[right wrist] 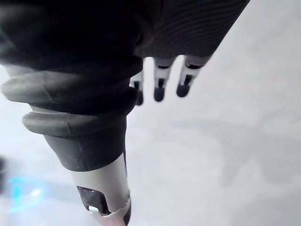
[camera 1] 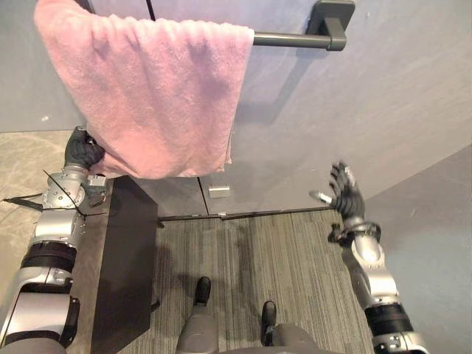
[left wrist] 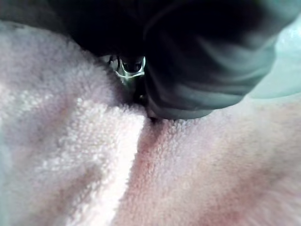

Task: Organize washtable

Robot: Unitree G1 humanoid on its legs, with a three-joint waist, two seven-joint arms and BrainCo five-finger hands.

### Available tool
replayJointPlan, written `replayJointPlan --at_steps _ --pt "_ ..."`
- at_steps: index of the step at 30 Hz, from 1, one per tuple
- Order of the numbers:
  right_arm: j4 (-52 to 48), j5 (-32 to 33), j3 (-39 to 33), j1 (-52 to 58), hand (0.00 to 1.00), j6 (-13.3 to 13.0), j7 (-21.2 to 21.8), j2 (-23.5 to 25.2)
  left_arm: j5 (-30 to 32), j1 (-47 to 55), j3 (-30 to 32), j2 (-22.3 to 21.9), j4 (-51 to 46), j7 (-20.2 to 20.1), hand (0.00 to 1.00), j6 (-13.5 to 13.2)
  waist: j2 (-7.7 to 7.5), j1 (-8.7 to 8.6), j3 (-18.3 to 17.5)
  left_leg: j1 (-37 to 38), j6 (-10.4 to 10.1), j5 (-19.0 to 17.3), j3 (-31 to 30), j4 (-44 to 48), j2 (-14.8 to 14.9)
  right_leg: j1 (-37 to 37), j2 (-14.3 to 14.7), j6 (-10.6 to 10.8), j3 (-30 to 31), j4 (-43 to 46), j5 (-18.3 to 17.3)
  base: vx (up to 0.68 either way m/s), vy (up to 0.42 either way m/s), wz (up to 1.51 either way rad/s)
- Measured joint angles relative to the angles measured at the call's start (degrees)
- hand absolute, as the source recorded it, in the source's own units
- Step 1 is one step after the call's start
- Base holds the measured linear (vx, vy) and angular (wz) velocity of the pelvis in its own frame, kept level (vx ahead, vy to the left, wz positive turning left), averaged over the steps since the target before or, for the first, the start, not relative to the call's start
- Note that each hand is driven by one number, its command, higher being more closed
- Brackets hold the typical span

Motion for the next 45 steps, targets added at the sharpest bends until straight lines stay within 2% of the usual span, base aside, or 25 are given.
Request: replayJointPlan --at_steps 5,10,13,17,22,23,29,36,45 --pt "-0.86 4.51 6.36 -7.81 0.0 -0.66 1.18 -2.15 -0.06 3.02 2.04 -3.94 -4.19 1.38 1.0 -0.8 -0.01 0.1 -0.01 1.09 0.0 0.0 -0.19 0.0 0.0 1.11 0.03 0.0 0.06 0.04 0.0 0.0 0.0 0.0" --pt "3.91 10.89 13.91 -17.07 0.0 1.05 1.52 -3.97 -0.08 4.15 2.14 -4.91 -5.14 2.47 1.0 -0.76 0.01 0.44 0.0 1.27 0.08 0.32 -0.87 -0.02 0.07 1.2 0.16 0.0 -0.12 0.64 0.0 -0.05 -0.01 0.03" --pt "11.61 17.38 19.71 -26.27 0.0 1.73 1.46 -5.91 -0.26 5.52 2.16 -5.81 -7.24 2.49 1.0 -0.77 0.07 1.73 0.03 1.26 0.0 0.56 -1.38 -0.03 0.12 1.19 0.24 0.0 -0.32 0.97 0.0 -0.04 -0.011 0.05" --pt "20.55 24.32 24.78 -37.6 0.0 3.32 0.79 -6.03 -1.18 6.6 1.94 -6.11 -8.69 2.27 1.0 -0.71 0.16 3.78 0.09 1.06 -0.38 0.83 -2.0 -0.02 0.44 1.2 0.62 -0.02 -0.75 1.03 0.01 -0.02 -0.025 0.06" --pt "23.6 27.94 28.74 -43.43 0.0 3.81 -0.35 -6.15 -1.28 7.38 1.72 -6.13 -10.15 2.2 1.0 -0.67 0.79 4.08 0.47 0.71 -0.72 1.06 -3.02 -0.02 0.62 1.29 0.89 -0.08 -1.63 1.03 -0.01 -0.01 -0.028 0.08" --pt "23.6 28.15 29.59 -44.23 1.0 3.84 -0.34 -6.12 -1.34 7.38 1.68 -6.13 -10.15 2.2 1.0 -0.67 0.99 4.1 0.58 0.68 -0.75 1.08 -3.1 -0.02 0.64 1.28 0.92 -0.07 -1.65 1.03 -0.01 -0.01 -0.019 0.05" --pt "25.53 30.12 31.98 -49.89 1.0 3.8 -0.42 -5.46 -1.92 7.38 0.9 -6.13 -10.18 2.19 1.0 -0.66 1.56 4.35 0.59 0.54 -0.79 1.12 -3.52 -0.01 0.66 1.28 0.99 -0.18 -1.96 1.04 -0.08 0.0 -0.002 0.01" --pt "26.32 28.51 31.7 -50.65 1.0 3.77 -2.7 -5.14 -1.94 7.37 0.44 -6.46 -10.18 2.5 1.0 -0.11 2.18 4.28 0.49 0.56 -0.97 1.23 -4.34 0.0 0.65 1.57 1.06 -0.29 -2.42 1.06 -0.15 0.0 -0.014 0.04" --pt "26.45 24.94 25.99 -50.35 1.0 3.78 -3.18 -6.67 -1.83 7.4 1.83 -8.78 -10.19 3.47 1.0 0.39 2.21 3.99 0.5 1.12 -0.99 1.33 -4.81 -0.01 0.65 2.08 1.05 -0.31 -2.72 1.47 -0.18 0.0 -0.005 0.02"
